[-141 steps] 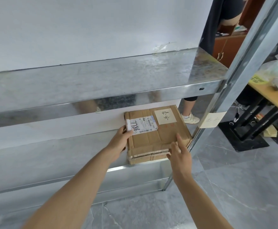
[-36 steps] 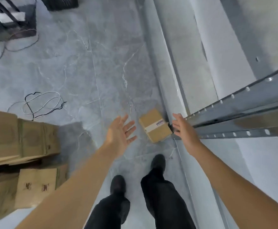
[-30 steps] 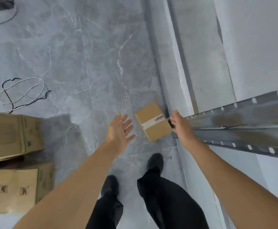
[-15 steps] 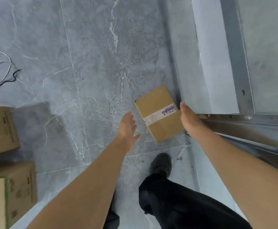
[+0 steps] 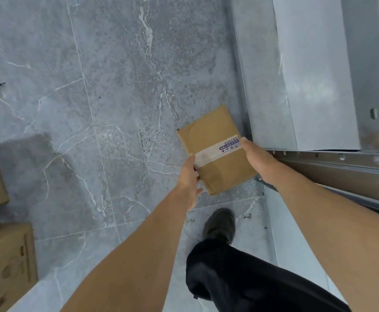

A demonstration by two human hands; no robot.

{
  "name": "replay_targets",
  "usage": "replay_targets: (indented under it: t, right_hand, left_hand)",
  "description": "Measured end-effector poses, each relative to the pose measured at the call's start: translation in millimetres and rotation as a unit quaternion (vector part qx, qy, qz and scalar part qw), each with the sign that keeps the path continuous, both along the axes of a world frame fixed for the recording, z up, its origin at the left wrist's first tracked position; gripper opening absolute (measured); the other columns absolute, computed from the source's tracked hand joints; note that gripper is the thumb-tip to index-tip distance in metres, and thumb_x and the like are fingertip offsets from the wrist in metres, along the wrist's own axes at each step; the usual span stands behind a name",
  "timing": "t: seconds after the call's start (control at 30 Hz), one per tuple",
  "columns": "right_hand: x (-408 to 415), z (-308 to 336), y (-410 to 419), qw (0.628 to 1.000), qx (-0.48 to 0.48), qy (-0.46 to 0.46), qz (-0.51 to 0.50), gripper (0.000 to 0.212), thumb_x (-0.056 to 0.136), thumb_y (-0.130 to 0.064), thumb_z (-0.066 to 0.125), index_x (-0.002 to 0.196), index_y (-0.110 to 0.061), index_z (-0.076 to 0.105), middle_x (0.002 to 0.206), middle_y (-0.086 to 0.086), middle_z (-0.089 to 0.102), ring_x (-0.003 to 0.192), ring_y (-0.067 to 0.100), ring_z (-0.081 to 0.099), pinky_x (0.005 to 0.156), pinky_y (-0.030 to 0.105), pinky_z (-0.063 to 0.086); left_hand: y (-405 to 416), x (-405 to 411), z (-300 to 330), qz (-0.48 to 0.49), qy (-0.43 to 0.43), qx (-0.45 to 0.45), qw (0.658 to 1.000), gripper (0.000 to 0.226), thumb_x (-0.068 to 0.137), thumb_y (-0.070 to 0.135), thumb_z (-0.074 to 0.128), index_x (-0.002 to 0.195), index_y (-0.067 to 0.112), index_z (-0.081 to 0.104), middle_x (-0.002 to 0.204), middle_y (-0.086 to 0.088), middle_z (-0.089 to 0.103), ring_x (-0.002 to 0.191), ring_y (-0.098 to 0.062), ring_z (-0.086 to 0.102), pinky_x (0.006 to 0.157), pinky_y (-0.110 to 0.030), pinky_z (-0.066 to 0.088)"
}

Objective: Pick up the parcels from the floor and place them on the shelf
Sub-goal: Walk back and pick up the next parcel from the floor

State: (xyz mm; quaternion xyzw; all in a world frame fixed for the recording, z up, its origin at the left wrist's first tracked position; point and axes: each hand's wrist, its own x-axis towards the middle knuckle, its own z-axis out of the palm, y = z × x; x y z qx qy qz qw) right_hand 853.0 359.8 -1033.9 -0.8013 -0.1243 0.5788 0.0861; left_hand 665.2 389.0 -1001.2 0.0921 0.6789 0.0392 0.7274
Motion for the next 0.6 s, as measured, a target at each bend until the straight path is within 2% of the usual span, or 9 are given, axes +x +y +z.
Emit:
replay_targets:
  t: [0.13, 0.2, 0.27, 0.33, 0.47, 0.6]
  right_hand:
    - [-15, 19, -15, 0.999, 0.044, -0.004, 0.026, 0.057, 0.103, -0.059, 0.025, 0.140, -0.031, 0.059, 0.144, 0.005, 0.061, 0.133, 0.028, 0.055, 0.116, 0.048, 0.039]
    - [-28, 38, -26, 0.997, 0.079, 0.002, 0.020, 0.051, 0.108, -0.051, 0.026, 0.136, -0.026, 0.061, 0.136, 0.002, 0.064, 0.127, 0.025, 0.058, 0.110, 0.043, 0.043]
    - [-42, 66, -30, 0.994, 0.112, 0.010, -0.006, 0.048, 0.111, -0.044, 0.030, 0.147, -0.022, 0.054, 0.149, 0.003, 0.058, 0.135, 0.022, 0.053, 0.111, 0.038, 0.038]
    - [-53, 101, -28, 0.991, 0.131, -0.001, -0.015, 0.053, 0.111, -0.044, 0.034, 0.159, -0.022, 0.039, 0.166, -0.001, 0.042, 0.151, 0.019, 0.039, 0.119, 0.036, 0.029]
    - [-73, 189, -26, 0.988, 0.152, -0.007, -0.002, 0.059, 0.108, -0.053, 0.036, 0.162, -0.030, 0.033, 0.166, -0.006, 0.040, 0.151, 0.017, 0.038, 0.113, 0.034, 0.030]
    - [-112, 287, -28, 0.981, 0.195, -0.003, -0.016, 0.055, 0.106, -0.056, 0.037, 0.159, -0.041, 0.034, 0.142, -0.022, 0.047, 0.132, 0.003, 0.045, 0.098, 0.023, 0.035]
  left_hand:
    - [-7, -13, 5, 0.019, 0.015, 0.027, 0.999, 0.049, 0.107, 0.051, 0.036, 0.146, 0.024, 0.049, 0.138, 0.001, 0.058, 0.131, -0.027, 0.054, 0.119, -0.051, 0.040]
    - [-7, -24, 20, 0.008, 0.020, 0.039, 0.999, 0.046, 0.108, 0.051, 0.035, 0.143, 0.025, 0.048, 0.130, 0.003, 0.058, 0.131, -0.027, 0.054, 0.118, -0.052, 0.041]
    - [-3, -37, 40, -0.001, 0.023, 0.056, 0.998, 0.042, 0.108, 0.051, 0.033, 0.139, 0.026, 0.049, 0.117, 0.007, 0.062, 0.133, -0.027, 0.054, 0.118, -0.052, 0.042]
    - [2, -49, 71, -0.003, 0.021, 0.081, 0.996, 0.037, 0.108, 0.050, 0.032, 0.132, 0.027, 0.051, 0.110, 0.011, 0.062, 0.130, -0.026, 0.056, 0.116, -0.051, 0.043]
    - [3, -76, 151, -0.006, 0.001, 0.102, 0.995, 0.040, 0.108, 0.051, 0.034, 0.136, 0.029, 0.054, 0.135, 0.002, 0.063, 0.132, -0.025, 0.057, 0.116, -0.053, 0.043]
    - [9, -114, 249, -0.020, -0.012, 0.144, 0.989, 0.042, 0.107, 0.053, 0.034, 0.141, 0.035, 0.050, 0.147, 0.001, 0.057, 0.135, -0.025, 0.055, 0.117, -0.053, 0.041]
